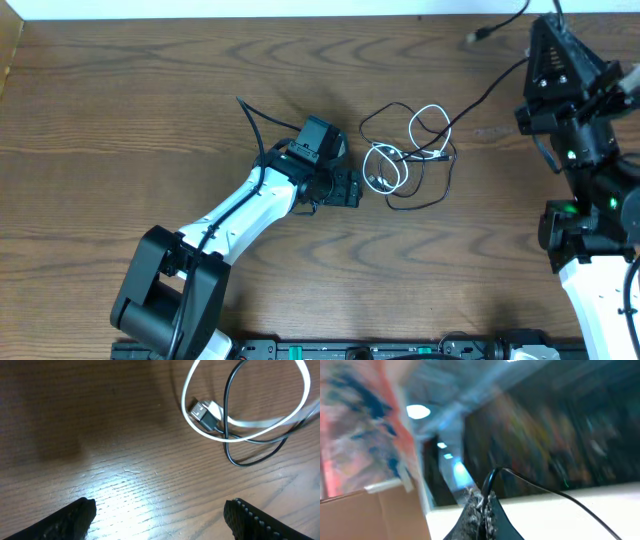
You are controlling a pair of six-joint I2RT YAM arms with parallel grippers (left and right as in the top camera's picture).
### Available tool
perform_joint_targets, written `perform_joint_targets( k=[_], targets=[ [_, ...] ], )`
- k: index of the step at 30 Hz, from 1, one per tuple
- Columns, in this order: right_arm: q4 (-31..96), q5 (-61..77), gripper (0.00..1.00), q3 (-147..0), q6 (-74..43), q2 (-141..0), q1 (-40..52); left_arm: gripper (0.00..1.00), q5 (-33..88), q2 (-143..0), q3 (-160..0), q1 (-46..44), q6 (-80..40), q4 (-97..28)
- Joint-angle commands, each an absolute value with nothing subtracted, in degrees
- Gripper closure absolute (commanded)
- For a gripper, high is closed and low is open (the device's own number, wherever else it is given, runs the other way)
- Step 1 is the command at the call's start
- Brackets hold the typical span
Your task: Untangle cables
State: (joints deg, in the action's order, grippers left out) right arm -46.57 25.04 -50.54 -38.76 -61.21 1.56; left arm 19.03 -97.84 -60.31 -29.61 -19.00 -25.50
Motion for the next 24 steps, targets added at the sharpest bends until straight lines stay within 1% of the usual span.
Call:
perform_joint_targets(
  k=[1, 5, 12, 14, 17, 20, 22, 24],
  targets=[
    [-38.2, 19.0, 0.99, -50.7, -37.0, -61.9, 1.4, 0.14, 19.0, -97.6, -60.4, -29.7, -17.8, -25.6],
    [-19.2, 7.4, 0.99, -50.7, -36.2, -62.7, 1.4, 0.14, 19.0, -97.6, -60.4, -29.7, -17.8, -25.8],
    [5.8, -4.6, 0.99, -50.7, -36.1, -62.8, 1.4, 0.14, 19.0, -97.6, -60.4, -29.7, -17.8, -25.8],
    [12.6, -10.3, 0.99, -50.7, -34.5, -62.8, 1.4, 0.13, 19.0, -97.6, -60.4, -29.7, -17.8, -25.5],
    [18.1, -22.0, 0.99, -50.7, -29.4, -62.9, 1.1, 0.13, 19.0, -97.6, -60.4, -29.7, -17.8, -25.4],
    [19.7, -34.9, 0.99, -50.7, -23.6, -62.9, -1.1, 0.13, 19.0, -97.6, -60.4, -29.7, -17.8, -25.4],
    [19.7, -38.8, 0.99, -50.7, -22.4, -62.9, -3.5, 0.13, 19.0, -97.6, -60.4, -29.7, -17.8, -25.4],
    [19.9, -39.0, 0.99, -50.7, -22.0, -62.9, -7.1, 0.13, 19.0, -97.6, -60.4, -29.7, -17.8, -25.4]
  ],
)
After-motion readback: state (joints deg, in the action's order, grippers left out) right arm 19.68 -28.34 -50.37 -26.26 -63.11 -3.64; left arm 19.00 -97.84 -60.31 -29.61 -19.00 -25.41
